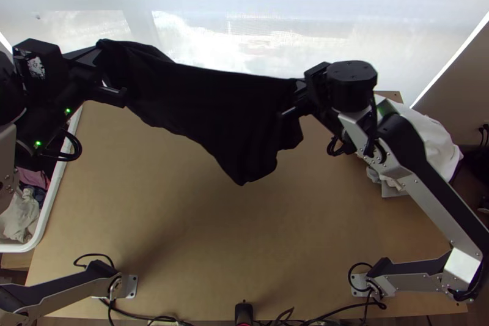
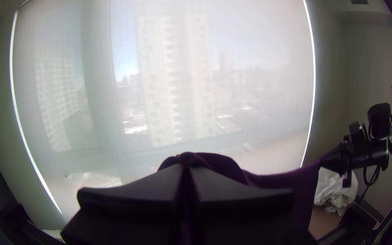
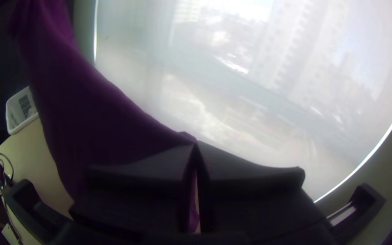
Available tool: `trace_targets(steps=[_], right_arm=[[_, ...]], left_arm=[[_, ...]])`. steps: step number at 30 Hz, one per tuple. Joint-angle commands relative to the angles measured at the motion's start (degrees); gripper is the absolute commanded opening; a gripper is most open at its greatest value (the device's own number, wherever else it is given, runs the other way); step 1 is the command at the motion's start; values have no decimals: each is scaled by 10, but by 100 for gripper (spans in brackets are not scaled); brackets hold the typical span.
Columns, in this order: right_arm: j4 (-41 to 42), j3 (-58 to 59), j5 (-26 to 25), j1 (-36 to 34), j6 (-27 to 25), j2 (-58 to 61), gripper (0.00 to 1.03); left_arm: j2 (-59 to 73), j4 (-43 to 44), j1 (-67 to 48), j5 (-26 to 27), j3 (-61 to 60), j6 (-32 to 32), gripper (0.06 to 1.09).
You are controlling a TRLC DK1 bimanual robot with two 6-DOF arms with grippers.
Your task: Fold the t-shirt
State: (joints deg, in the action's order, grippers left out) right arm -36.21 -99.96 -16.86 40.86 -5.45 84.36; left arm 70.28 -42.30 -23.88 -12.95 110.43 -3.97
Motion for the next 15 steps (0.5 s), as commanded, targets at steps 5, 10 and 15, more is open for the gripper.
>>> trace_targets(steps=[5, 10, 15], right_arm=[[-142, 28, 68, 197, -4, 19, 3], [-160, 30, 125, 238, 16, 36, 3], [-185, 42, 150, 260, 28, 42, 3]], left_arm=[[2, 16, 3, -27, 25, -6, 9], [26, 25, 2, -33, 59, -4, 9], [53, 24, -9, -34, 95, -3, 9]])
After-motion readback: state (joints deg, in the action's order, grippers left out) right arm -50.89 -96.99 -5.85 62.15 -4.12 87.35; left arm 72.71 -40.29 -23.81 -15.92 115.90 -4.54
